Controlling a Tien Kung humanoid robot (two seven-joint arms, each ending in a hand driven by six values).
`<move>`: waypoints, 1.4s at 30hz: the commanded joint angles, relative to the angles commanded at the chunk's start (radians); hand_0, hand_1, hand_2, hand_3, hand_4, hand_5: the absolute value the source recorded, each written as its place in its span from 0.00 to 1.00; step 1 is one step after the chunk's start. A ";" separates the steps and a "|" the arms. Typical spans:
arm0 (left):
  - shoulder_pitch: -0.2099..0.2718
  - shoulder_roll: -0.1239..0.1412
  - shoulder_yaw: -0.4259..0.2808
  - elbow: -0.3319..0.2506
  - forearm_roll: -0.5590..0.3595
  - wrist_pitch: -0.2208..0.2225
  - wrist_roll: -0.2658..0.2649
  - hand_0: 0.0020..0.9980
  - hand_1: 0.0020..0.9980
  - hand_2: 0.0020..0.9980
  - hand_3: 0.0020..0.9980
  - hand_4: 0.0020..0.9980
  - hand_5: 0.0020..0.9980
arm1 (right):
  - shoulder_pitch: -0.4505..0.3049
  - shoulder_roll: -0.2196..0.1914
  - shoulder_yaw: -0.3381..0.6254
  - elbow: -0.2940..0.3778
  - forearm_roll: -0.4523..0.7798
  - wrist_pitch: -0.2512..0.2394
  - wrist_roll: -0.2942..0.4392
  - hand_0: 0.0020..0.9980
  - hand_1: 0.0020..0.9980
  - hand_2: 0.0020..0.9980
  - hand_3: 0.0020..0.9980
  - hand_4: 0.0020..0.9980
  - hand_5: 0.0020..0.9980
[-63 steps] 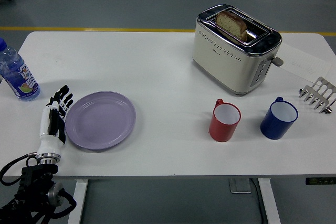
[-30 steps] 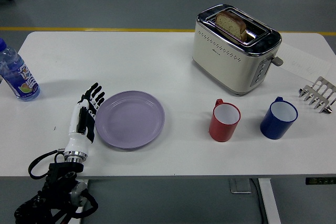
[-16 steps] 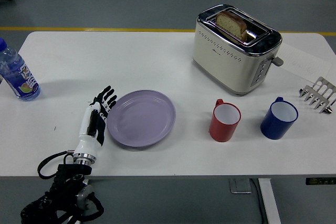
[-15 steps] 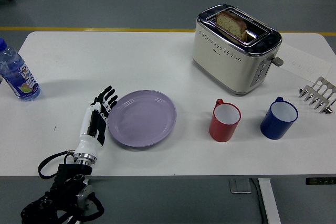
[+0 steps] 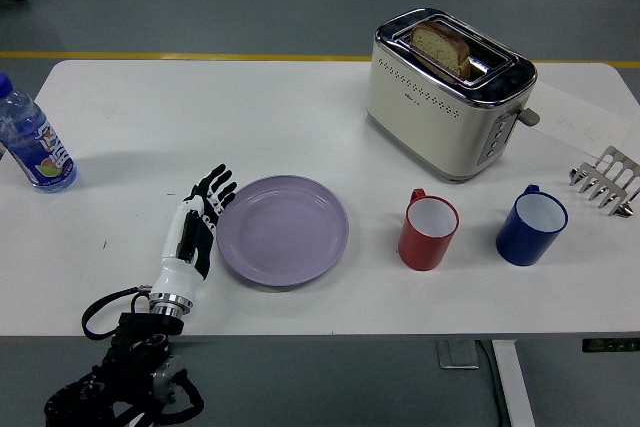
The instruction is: Push plate across desktop
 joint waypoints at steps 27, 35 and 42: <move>-0.033 0.009 0.131 -0.052 -0.027 -0.012 0.000 0.87 0.88 0.92 0.87 0.50 1.00 | -0.003 -0.003 -0.004 0.000 0.012 0.000 0.004 0.53 0.50 0.60 0.55 0.25 0.20; -0.021 0.008 0.075 -0.079 0.002 0.017 0.000 0.87 0.88 0.92 0.86 0.50 1.00 | -0.001 -0.004 -0.011 0.000 0.024 -0.001 0.005 0.53 0.50 0.60 0.55 0.25 0.20; 0.005 0.010 -0.061 -0.108 0.072 0.034 0.000 0.79 0.81 0.85 0.78 0.51 1.00 | 0.003 -0.006 -0.013 0.000 0.029 -0.003 0.006 0.53 0.50 0.60 0.55 0.25 0.20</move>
